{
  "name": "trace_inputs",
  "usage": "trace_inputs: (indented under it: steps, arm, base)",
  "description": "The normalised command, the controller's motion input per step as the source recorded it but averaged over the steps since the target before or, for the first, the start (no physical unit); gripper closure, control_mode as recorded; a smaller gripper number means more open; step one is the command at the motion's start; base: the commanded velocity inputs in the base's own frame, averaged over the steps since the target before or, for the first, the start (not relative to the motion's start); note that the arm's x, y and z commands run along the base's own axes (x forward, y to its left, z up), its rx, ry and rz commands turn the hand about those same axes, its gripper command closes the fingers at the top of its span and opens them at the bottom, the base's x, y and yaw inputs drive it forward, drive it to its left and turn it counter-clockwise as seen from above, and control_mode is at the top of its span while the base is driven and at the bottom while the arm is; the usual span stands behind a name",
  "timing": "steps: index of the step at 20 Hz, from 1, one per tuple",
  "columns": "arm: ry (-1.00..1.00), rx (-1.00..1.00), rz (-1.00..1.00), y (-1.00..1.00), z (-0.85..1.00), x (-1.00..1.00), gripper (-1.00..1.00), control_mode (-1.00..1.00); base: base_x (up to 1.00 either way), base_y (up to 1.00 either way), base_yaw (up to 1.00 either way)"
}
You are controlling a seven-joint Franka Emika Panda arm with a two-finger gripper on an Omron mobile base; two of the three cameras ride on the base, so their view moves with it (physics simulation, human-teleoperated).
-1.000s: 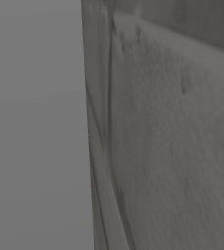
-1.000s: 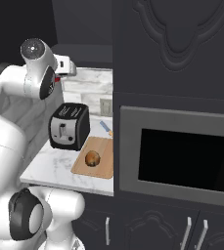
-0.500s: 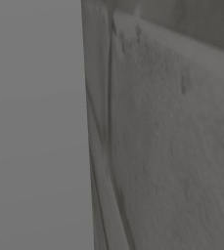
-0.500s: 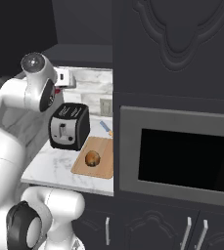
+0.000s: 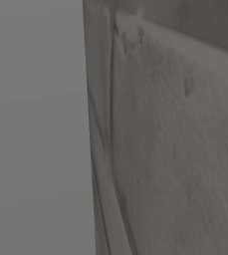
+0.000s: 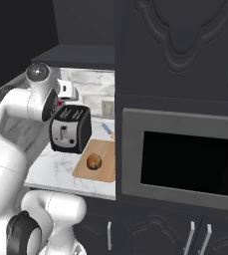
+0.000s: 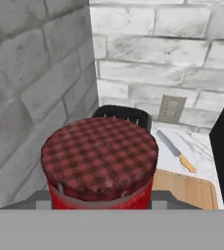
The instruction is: Pick the bread, place it on the cutting board, pick the jam, place it on the counter, and close the cabinet.
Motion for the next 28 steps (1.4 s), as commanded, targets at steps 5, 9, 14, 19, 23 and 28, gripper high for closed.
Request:
trace_inputs:
  steps: [5, 9, 14, 19, 23, 28]
  arm:
    - [0.15, 0.00, 0.00, 0.00, -0.33, 0.00, 1.00, -1.00]
    - [0.13, 0.00, 0.00, 0.00, -0.35, 0.00, 1.00, -1.00]
    - [0.08, 0.00, 0.00, 0.00, -0.38, 0.00, 1.00, -1.00]
    - [0.03, 0.00, 0.00, 0.00, -0.37, -0.01, 1.00, -1.00]
    - [0.00, 0.00, 0.00, 0.00, -0.33, -0.05, 1.00, -1.00]
    - [0.00, 0.00, 0.00, 0.00, -0.34, -0.05, 1.00, -1.00]
  base:
    - [0.00, 0.00, 0.00]
    - [0.00, 0.00, 0.00]
    - [0.00, 0.00, 0.00]
    - [0.00, 0.00, 0.00]
    - [0.00, 0.00, 0.00]
    - [0.00, 0.00, 0.00]
